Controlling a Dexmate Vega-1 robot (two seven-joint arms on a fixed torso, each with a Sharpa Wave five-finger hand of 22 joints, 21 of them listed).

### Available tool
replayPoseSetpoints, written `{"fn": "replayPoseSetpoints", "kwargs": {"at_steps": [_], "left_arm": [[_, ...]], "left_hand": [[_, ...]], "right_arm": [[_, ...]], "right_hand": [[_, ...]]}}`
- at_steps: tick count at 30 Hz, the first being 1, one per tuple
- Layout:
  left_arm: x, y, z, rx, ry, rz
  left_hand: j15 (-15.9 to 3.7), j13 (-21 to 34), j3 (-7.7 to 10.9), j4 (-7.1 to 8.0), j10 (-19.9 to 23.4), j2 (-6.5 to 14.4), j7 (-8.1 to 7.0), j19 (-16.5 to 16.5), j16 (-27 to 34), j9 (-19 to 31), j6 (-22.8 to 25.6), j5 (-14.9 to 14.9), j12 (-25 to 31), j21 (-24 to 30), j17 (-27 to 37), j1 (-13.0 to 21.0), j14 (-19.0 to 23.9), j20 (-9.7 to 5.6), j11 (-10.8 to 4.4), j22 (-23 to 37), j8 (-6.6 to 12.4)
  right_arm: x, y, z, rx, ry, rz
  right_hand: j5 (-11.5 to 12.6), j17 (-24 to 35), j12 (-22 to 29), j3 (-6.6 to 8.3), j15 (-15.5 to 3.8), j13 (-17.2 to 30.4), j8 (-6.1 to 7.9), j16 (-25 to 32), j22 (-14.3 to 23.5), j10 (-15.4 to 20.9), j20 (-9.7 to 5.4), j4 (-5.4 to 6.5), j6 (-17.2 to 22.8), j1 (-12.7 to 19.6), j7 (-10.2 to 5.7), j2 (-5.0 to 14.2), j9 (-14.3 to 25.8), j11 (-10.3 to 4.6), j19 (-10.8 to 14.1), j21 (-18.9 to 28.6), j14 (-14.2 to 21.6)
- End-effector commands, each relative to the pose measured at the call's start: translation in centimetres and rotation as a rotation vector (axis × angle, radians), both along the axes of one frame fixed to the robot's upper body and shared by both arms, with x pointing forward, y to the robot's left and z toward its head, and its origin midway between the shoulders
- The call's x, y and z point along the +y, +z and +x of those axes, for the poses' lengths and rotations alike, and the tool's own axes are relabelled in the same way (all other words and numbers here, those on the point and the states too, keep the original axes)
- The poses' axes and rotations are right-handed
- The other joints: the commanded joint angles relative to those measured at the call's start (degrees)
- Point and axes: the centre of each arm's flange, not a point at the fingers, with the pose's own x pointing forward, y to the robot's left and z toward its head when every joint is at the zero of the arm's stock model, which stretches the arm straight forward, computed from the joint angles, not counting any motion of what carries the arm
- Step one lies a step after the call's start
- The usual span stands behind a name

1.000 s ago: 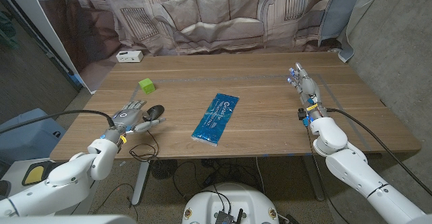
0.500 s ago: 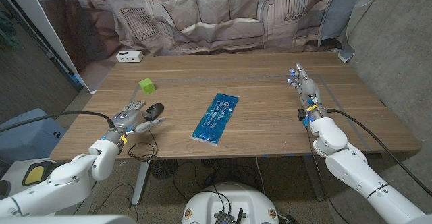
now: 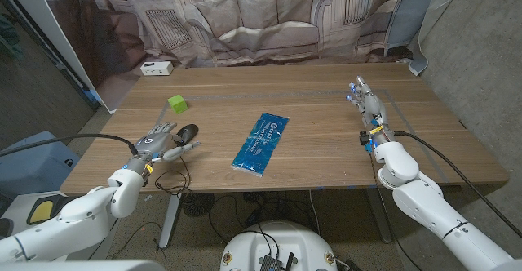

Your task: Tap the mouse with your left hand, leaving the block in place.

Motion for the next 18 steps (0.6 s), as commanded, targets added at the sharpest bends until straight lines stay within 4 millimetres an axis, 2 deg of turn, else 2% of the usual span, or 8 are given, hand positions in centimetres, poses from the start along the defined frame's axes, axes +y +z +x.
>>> {"fn": "replayPoseSetpoints", "kwargs": {"at_steps": [1, 18], "left_arm": [[0.1, -0.1, 0.0, 0.002, 0.004, -0.004], [0.2, 1.2, -0.6, -0.038, 0.007, 0.005]], "left_hand": [[0.18, 0.12, -0.21, -0.33, 0.27, 0.15, 0.24, 0.42, 0.29, 0.18, 0.42, 0.40, 0.29, 0.32, 0.05, 0.62, 0.40, 0.35, 0.18, 0.22, 0.32], [0.34, 0.13, -0.28, -0.48, 0.74, 0.25, 0.41, 0.69, 0.23, 0.20, -0.56, 0.41, 0.39, 0.35, 0.05, 0.98, 0.66, 0.41, 0.68, 0.23, -0.16]], "right_arm": [[0.2, 0.2, 0.1, -0.001, 0.004, -0.003], [0.2, 0.3, 0.1, -0.007, -0.003, 0.007]], "right_hand": [[0.13, 0.20, -0.15, -0.15, 0.19, 0.23, 0.10, 0.09, 0.20, 0.47, 0.24, 0.03, 0.38, -0.10, -0.09, 0.47, 0.25, 0.01, 0.03, 0.08, 0.14], [0.14, 0.20, -0.17, -0.17, 0.14, 0.24, 0.06, 0.08, 0.19, 0.54, 0.16, -0.01, 0.34, -0.03, -0.03, 0.56, 0.25, 0.02, 0.16, 0.14, 0.18]]}}
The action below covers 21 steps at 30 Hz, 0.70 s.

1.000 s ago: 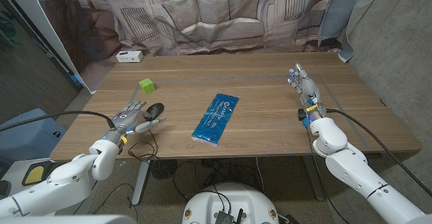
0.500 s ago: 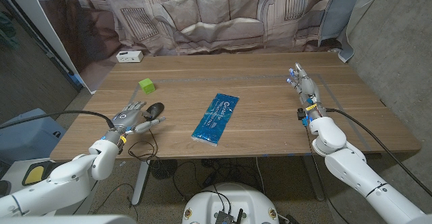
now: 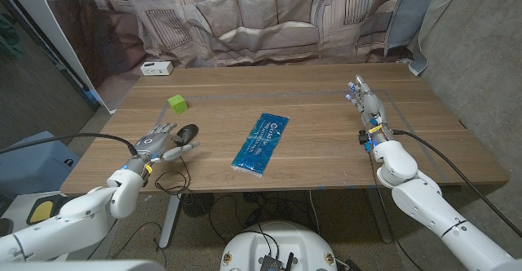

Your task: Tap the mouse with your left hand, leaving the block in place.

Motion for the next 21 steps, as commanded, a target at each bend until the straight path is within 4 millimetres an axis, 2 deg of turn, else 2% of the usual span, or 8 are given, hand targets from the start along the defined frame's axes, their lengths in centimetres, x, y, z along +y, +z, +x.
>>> {"fn": "replayPoseSetpoints", "kwargs": {"at_steps": [1, 21], "left_arm": [[0.0, 1.3, -0.6, -0.041, 0.006, 0.021], [0.0, 2.9, -1.0, -0.107, 0.007, 0.018]], "left_hand": [[-0.06, 0.13, -0.04, -0.25, 0.31, -0.05, 0.15, 0.40, 0.24, 0.18, -0.17, 0.41, 0.38, 0.36, 0.05, 0.69, 0.29, 0.13, 0.26, 0.23, -0.05], [-0.12, 0.14, -0.07, -0.42, 0.86, 0.14, 0.19, 0.96, 0.34, 0.21, -0.95, 0.39, 0.50, 0.48, 0.05, 1.11, 0.97, 0.13, 0.30, 0.23, -0.24]], "right_arm": [[0.1, 0.0, 0.0, -0.004, -0.002, 0.011], [0.0, -0.2, 0.3, 0.005, -0.005, 0.016]], "right_hand": [[0.14, 0.20, -0.18, -0.18, 0.13, 0.24, 0.06, 0.09, 0.19, 0.51, 0.18, -0.02, 0.37, -0.02, -0.05, 0.56, 0.25, 0.02, 0.17, 0.14, 0.19], [0.14, 0.19, -0.20, -0.20, 0.15, 0.25, 0.01, 0.10, 0.19, 0.54, 0.20, -0.07, 0.26, 0.07, -0.20, 0.61, 0.26, -0.11, 0.26, 0.17, 0.29]]}}
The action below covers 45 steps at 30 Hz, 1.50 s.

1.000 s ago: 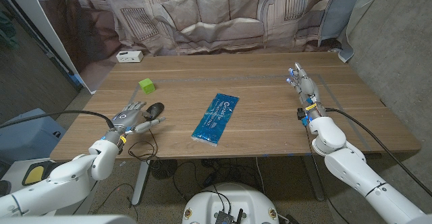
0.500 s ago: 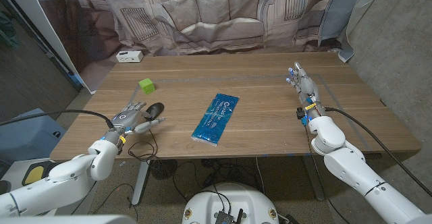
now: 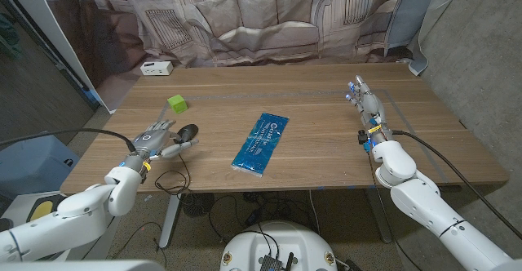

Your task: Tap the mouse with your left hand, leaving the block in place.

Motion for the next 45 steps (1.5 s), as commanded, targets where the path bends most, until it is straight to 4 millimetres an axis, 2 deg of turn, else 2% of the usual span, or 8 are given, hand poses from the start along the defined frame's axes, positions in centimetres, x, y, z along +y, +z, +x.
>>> {"fn": "replayPoseSetpoints", "kwargs": {"at_steps": [1, 24, 25, 30, 37, 41, 45], "left_arm": [[0.0, 1.2, -0.5, -0.048, -0.003, 0.001], [-0.4, 2.8, -1.6, -0.106, -0.002, 0.017], [-0.4, 2.8, -1.6, -0.107, -0.004, 0.015], [-0.4, 2.6, -1.5, -0.108, -0.006, 0.006], [-0.3, 2.4, -1.5, -0.115, -0.009, -0.009], [-0.2, 2.4, -1.7, -0.123, -0.011, -0.019], [-0.2, 2.5, -1.8, -0.131, -0.015, -0.029]], "left_hand": [[0.14, 0.14, -0.07, -0.43, 0.57, 0.15, -0.05, 0.39, 0.34, 0.07, 0.06, 0.38, 0.50, 0.49, 0.05, 0.52, 0.66, 0.11, 0.10, 0.23, 0.04], [0.30, 0.17, -0.13, -0.67, 2.64, 0.47, -0.65, 0.95, 0.35, 0.13, -2.22, 0.21, 1.08, 0.51, 0.04, 1.14, 1.57, 0.20, 0.39, 0.23, -0.52], [0.44, 0.18, -0.16, -0.68, 2.69, 0.50, -0.74, 0.96, 0.30, 0.16, -3.00, 0.16, 1.06, 0.48, 0.04, 1.18, 1.58, 0.23, 0.39, 0.23, -0.67], [0.85, 0.31, -0.61, -0.87, 3.40, 0.70, -2.69, 1.17, 0.12, 0.31, -16.47, -0.47, 0.85, 0.30, 0.08, 1.71, 2.12, 0.53, 0.29, 0.25, -1.52], [0.89, 0.46, -1.06, -1.02, 3.74, 0.94, -3.79, 1.80, -0.02, 0.32, -31.06, -0.89, 0.59, 0.31, 0.10, 2.14, 2.29, 0.85, 0.11, 0.26, -1.51], [0.96, 0.49, -1.11, -1.04, 3.72, 0.97, -3.88, 1.99, -0.03, 0.32, -32.79, -0.93, 0.54, 0.35, 0.10, 2.20, 2.30, 0.86, 0.08, 0.26, -1.46], [1.01, 0.50, -1.14, -1.06, 3.65, 1.01, -3.73, 2.03, -0.04, 0.31, -32.46, -0.96, 0.49, 0.34, 0.10, 2.25, 2.30, 0.87, 0.07, 0.27, -0.89]], "right_arm": [[0.0, -0.1, 0.1, 0.002, -0.002, 0.001], [-0.1, 0.0, 0.6, -0.001, 0.001, 0.010], [-0.2, 0.0, 0.6, 0.000, 0.002, 0.014], [-0.2, 0.0, 0.6, 0.002, 0.003, 0.015], [-0.2, 0.1, 0.6, -0.001, 0.005, 0.005], [-0.1, 0.1, 0.5, 0.000, 0.007, 0.004], [0.0, 0.2, 0.5, -0.001, 0.008, 0.001]], "right_hand": [[0.14, 0.19, -0.19, -0.21, 0.16, 0.25, 0.01, 0.08, 0.19, 0.58, 0.24, -0.07, 0.28, 0.07, -0.21, 0.61, 0.25, -0.13, 0.25, 0.17, 0.27], [0.13, 0.20, -0.23, -0.26, 0.14, 0.26, 0.01, 0.07, 0.19, 0.61, 0.26, -0.09, 0.29, 0.12, -0.14, 0.69, 0.26, 0.09, 0.28, 0.17, 0.30], [0.13, 0.20, -0.24, -0.26, 0.14, 0.26, 0.01, 0.07, 0.19, 0.59, 0.22, -0.09, 0.30, 0.12, -0.14, 0.69, 0.26, 0.09, 0.30, 0.18, 0.31], [0.13, 0.20, -0.24, -0.29, 0.14, 0.26, 0.01, 0.06, 0.19, 0.59, 0.20, -0.09, 0.31, 0.11, -0.12, 0.69, 0.26, -0.03, 0.29, 0.17, 0.28], [0.13, 0.21, -0.26, -0.32, 0.15, 0.26, 0.02, 0.04, 0.19, 0.57, 0.15, -0.08, 0.35, 0.10, -0.12, 0.69, 0.26, -0.01, 0.29, 0.17, 0.25], [0.12, 0.21, -0.25, -0.36, 0.17, 0.26, 0.02, 0.05, 0.19, 0.62, 0.14, -0.08, 0.36, 0.07, -0.07, 0.66, 0.26, -0.09, 0.31, 0.18, 0.27], [0.12, 0.22, -0.26, -0.39, 0.18, 0.26, 0.03, 0.05, 0.19, 0.60, 0.14, -0.06, 0.38, 0.04, -0.10, 0.65, 0.26, 0.00, 0.31, 0.17, 0.28]]}}
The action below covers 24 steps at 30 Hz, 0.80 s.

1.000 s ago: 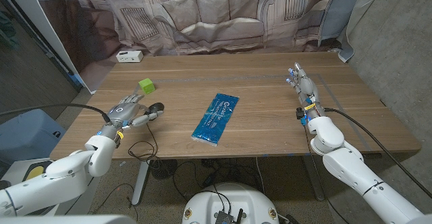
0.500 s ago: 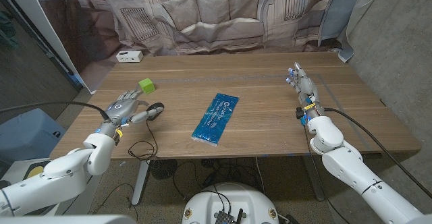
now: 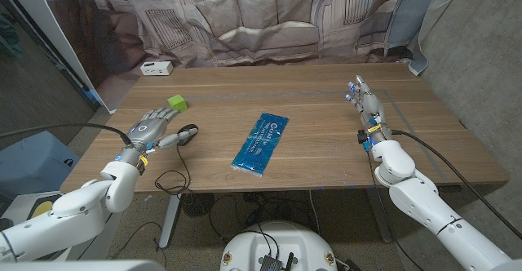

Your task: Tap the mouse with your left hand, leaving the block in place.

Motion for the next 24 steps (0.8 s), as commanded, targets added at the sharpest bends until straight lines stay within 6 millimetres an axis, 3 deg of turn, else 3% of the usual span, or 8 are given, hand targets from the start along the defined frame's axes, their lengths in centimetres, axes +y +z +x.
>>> {"fn": "replayPoseSetpoints", "kwargs": {"at_steps": [1, 24], "left_arm": [[0.2, 0.1, -0.3, -0.025, -0.019, -0.046], [-0.6, 2.1, -0.5, -0.181, -0.130, -0.244]], "left_hand": [[0.22, 0.12, -0.26, -0.05, 0.34, 0.04, 0.18, 0.58, -0.02, 0.14, 0.47, -0.03, -0.07, 0.35, 0.10, 0.83, 0.48, 0.08, -0.19, 0.26, 0.76], [-0.32, 0.17, -0.58, -0.03, 2.32, 0.33, 1.81, 1.91, 0.50, 0.08, 6.36, -0.33, 0.53, 0.61, 0.07, 0.97, 2.70, 0.53, 0.40, 0.26, 3.00]], "right_arm": [[0.1, 0.2, -0.1, -0.002, 0.007, -0.010], [0.3, -0.1, 0.0, -0.005, 0.025, -0.011]], "right_hand": [[0.12, 0.22, -0.25, -0.40, 0.16, 0.27, 0.02, 0.05, 0.19, 0.41, 0.13, -0.06, 0.37, 0.04, -0.07, 0.65, 0.27, -0.24, 0.31, 0.18, 0.28], [0.12, 0.24, -0.26, -0.52, 0.14, 0.27, 0.01, 0.06, 0.19, 0.47, 0.14, -0.03, 0.39, -0.03, -0.01, 0.65, 0.27, -0.17, 0.33, 0.17, 0.34]]}}
